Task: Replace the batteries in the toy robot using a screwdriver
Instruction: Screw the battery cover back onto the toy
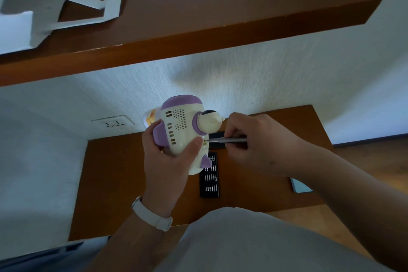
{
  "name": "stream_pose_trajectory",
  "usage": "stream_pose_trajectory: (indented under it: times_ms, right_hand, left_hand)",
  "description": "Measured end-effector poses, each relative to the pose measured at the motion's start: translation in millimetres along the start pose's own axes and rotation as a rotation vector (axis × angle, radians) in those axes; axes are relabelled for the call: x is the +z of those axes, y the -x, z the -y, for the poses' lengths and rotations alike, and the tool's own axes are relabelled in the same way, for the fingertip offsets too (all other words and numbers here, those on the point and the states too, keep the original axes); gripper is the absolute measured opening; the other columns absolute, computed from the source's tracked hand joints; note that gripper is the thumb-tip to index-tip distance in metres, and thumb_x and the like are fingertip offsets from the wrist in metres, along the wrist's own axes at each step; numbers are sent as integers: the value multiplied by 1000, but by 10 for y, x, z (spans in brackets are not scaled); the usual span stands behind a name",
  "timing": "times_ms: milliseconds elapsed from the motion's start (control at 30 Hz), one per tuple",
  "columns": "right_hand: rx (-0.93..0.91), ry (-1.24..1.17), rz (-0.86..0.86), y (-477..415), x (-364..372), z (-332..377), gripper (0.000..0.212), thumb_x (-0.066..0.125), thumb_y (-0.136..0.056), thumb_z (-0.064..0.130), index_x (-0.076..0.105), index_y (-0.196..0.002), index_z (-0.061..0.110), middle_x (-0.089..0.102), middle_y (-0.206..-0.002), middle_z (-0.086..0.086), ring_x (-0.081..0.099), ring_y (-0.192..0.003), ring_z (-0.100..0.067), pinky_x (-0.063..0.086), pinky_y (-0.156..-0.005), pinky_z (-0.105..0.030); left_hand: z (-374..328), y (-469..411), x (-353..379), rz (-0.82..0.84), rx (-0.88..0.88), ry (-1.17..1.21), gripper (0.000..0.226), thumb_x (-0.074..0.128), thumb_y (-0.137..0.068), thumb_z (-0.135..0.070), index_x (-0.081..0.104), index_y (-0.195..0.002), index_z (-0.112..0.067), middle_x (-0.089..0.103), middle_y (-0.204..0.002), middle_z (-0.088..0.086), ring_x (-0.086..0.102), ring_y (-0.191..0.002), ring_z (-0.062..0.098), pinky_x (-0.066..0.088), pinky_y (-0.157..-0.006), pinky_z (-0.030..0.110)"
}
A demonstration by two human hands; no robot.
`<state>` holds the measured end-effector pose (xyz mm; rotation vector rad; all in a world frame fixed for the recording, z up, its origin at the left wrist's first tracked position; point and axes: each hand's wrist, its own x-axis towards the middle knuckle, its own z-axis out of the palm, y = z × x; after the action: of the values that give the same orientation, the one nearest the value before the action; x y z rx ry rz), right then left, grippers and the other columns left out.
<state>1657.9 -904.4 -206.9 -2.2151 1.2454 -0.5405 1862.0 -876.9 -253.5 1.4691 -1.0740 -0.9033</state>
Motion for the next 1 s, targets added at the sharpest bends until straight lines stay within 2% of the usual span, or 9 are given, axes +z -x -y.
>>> stream_pose_trajectory:
  times_ms: [200, 400, 467, 533, 667, 733, 800, 867, 1000]
  right_hand:
    - [28, 16, 16, 10, -20, -29, 8, 63, -90, 25, 58, -84, 25, 55, -58, 10, 58, -66, -8, 45, -55, -13]
    - [70, 80, 28, 12, -7, -49, 27, 47, -90, 48, 60, -81, 27, 54, -55, 8, 56, -59, -8, 43, -54, -14]
    - [60, 63, 42, 10, -19, -44, 18, 52, -92, 43, 61, -85, 29, 56, -58, 10, 56, -56, -10, 43, -49, -14]
    - [37, 2, 35, 25, -37, -46, 5, 61, -89, 32, 59, -91, 28, 55, -60, 14, 58, -59, -7, 44, -53, -11]
    - [44, 1, 16, 51, -66, -25, 14, 64, -87, 21, 53, -88, 28, 57, -64, 14, 60, -69, -7, 49, -60, -18]
    - [44, 20, 15, 59, -66, -12, 16, 64, -89, 21, 51, -86, 30, 55, -63, 14, 59, -72, -3, 48, -61, -12]
    - [45, 43, 18, 57, -59, -3, 17, 64, -90, 23, 50, -83, 31, 52, -59, 14, 58, -66, -1, 44, -60, -8]
    - [56, 63, 19, 54, -41, -9, 16, 62, -92, 29, 51, -80, 30, 50, -56, 12, 54, -55, -3, 42, -58, -7]
    - [85, 97, 49, 42, -11, -14, 22, 54, -96, 40, 58, -78, 27, 52, -55, 8, 50, -49, -3, 41, -53, -8]
  left_hand:
    - [6, 24, 14, -7, 1, -28, 76, 82, -54, -54, 42, -117, -45, 63, -119, -9, 67, -105, 14, 61, -67, 23]
    - [-7, 46, 34, -5, 5, -58, 85, 81, -55, -54, 41, -126, -32, 63, -121, -5, 67, -107, 16, 61, -69, 25]
    - [-9, 49, 36, -5, 1, -56, 84, 81, -55, -53, 41, -126, -32, 63, -122, -4, 67, -107, 17, 62, -70, 28]
    - [-14, 56, 43, -9, -4, -49, 85, 82, -55, -54, 41, -126, -32, 63, -122, -3, 67, -108, 18, 63, -71, 30]
    - [-22, 72, 52, -8, -6, -34, 83, 83, -57, -50, 42, -127, -33, 63, -122, -5, 67, -107, 17, 62, -69, 27]
    - [-16, 72, 53, -10, -3, -38, 82, 83, -58, -47, 42, -127, -32, 63, -121, -6, 68, -107, 17, 62, -69, 27]
    - [-14, 73, 51, -16, 6, -46, 80, 83, -59, -46, 42, -126, -33, 63, -121, -6, 67, -105, 15, 61, -68, 25]
    - [-15, 75, 52, -21, 9, -37, 78, 83, -58, -47, 42, -123, -36, 63, -120, -6, 68, -104, 13, 60, -68, 23]
    - [7, 92, 46, -25, -5, -33, 83, 82, -55, -50, 43, -125, -33, 64, -119, -6, 68, -104, 12, 60, -68, 22]
